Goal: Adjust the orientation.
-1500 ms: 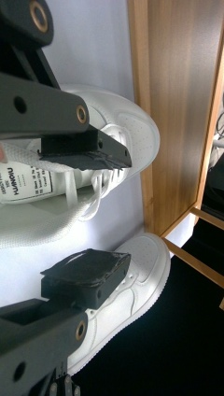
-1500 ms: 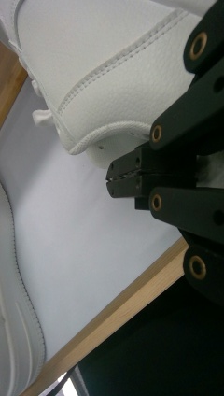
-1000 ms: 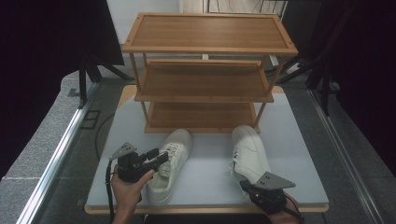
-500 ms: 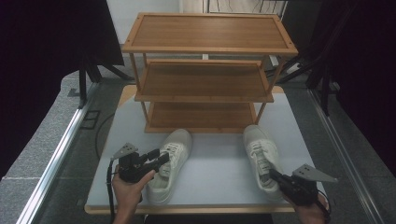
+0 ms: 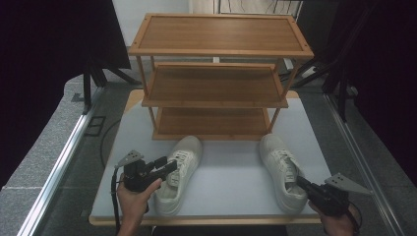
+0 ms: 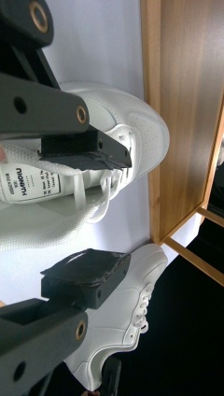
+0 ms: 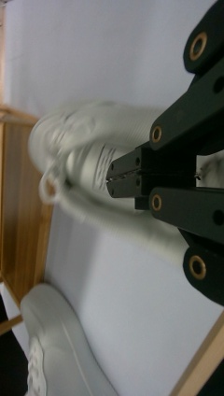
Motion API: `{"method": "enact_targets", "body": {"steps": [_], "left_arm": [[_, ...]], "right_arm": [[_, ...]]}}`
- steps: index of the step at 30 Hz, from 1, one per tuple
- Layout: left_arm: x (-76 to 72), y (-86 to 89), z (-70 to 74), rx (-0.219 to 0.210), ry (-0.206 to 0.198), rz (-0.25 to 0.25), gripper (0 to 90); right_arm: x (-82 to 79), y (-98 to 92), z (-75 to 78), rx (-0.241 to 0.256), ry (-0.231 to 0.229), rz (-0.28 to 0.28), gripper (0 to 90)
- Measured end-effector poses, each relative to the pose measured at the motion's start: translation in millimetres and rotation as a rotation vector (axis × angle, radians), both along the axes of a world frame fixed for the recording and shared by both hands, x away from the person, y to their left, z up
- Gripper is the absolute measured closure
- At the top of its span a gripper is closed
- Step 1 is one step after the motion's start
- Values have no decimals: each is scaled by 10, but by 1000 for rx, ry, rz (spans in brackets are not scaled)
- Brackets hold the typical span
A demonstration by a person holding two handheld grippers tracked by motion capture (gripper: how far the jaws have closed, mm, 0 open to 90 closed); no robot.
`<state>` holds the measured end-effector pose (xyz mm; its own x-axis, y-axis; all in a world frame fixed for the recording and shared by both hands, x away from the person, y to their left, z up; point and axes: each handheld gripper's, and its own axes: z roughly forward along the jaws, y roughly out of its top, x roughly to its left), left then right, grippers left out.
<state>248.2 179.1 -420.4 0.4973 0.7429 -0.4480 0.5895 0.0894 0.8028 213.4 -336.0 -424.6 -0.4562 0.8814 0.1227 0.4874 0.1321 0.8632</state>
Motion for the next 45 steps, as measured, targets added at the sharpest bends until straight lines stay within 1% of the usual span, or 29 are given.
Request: {"method": "enact_targets", "body": {"steps": [1, 2, 3, 5, 6, 7, 8, 9, 12, 13, 15, 17, 19, 20, 21, 24, 25, 26, 28, 29, 30, 31, 34, 35, 36, 40, 42, 44, 45], "left_arm": [[0, 1, 1, -1, 0, 0, 476], [0, 1, 1, -1, 0, 0, 476], [-1, -1, 1, -3, 0, -2, 476], [0, -2, 0, 0, -2, -4, 476], [0, -3, 0, 1, -1, -6, 476], [-1, -4, -2, 0, 2, -6, 476], [-1, -4, -2, 0, 2, -6, 476], [-1, -2, -2, -1, 3, -8, 475], [0, -2, -5, 1, 5, -7, 475], [3, 4, -14, 3, 8, -6, 475], [8, 9, -23, 1, 11, -5, 474], [6, 10, -26, -2, 15, -3, 474], [3, 8, -26, -1, 15, -4, 474], [3, 8, -26, -1, 15, -4, 474], [0, 10, -23, 0, 14, -4, 474], [0, 17, -24, 0, 14, -4, 474], [1, 26, -27, 0, 14, -2, 474], [1, 26, -27, 0, 14, -2, 474], [2, 34, -33, -2, 17, 0, 474], [4, 35, -35, -2, 18, -1, 474], [4, 35, -35, -2, 18, -1, 474], [5, 34, -36, -3, 19, -1, 474], [5, 32, -34, -4, 19, -4, 474], [5, 25, -33, -4, 19, -5, 474], [5, 25, -33, -4, 19, -5, 474], [1, 4, -38, 0, 12, -13, 474], [-3, 2, -33, 4, 8, -15, 474], [-4, 4, -32, 5, 7, -16, 475], [-8, 5, -28, 17, 5, -12, 475]], "right_arm": [[-16, 68, 31, -14, -7, 19, 900], [-16, 68, 31, -14, -7, 19, 900], [-44, 249, 70, -46, -11, 69, 900], [-58, 397, 64, -78, -1, 101, 900], [-58, 397, 64, -78, -1, 101, 900], [-68, 536, 18, -121, 22, 118, 900], [-68, 536, 18, -121, 22, 118, 900], [-64, 619, -51, -150, 49, 120, 900], [-68, 644, -87, -165, 43, 113, 900], [-66, 615, -76, -159, 51, 102, 900], [-78, 579, -81, -180, 46, 83, 900], [-91, 545, -76, -171, 45, 90, 900], [-110, 544, -75, -200, 44, 87, 900], [-110, 544, -75, -200, 44, 87, 900], [-123, 535, -77, -218, 46, 91, 900], [-133, 499, -78, -207, 47, 92, 900], [-141, 443, -72, -197, 56, 91, 900], [-141, 443, -72, -197, 56, 91, 900], [-155, 356, -77, -182, 59, 84, 900], [-155, 320, -74, -172, 61, 86, 900], [-155, 320, -74, -172, 61, 86, 900], [-155, 266, -68, -164, 68, 90, 900], [-156, 236, -72, -169, 69, 81, 900], [-152, 206, -90, -153, 68, 75, 900], [-151, 199, -94, -144, 66, 79, 900], [-149, 219, -88, -131, 57, 98, 899], [-148, 242, -80, -95, 47, 127, 874], [-147, 250, -79, -85, 44, 132, 866], [-142, 258, -80, -79, 35, 141, 851]]}}
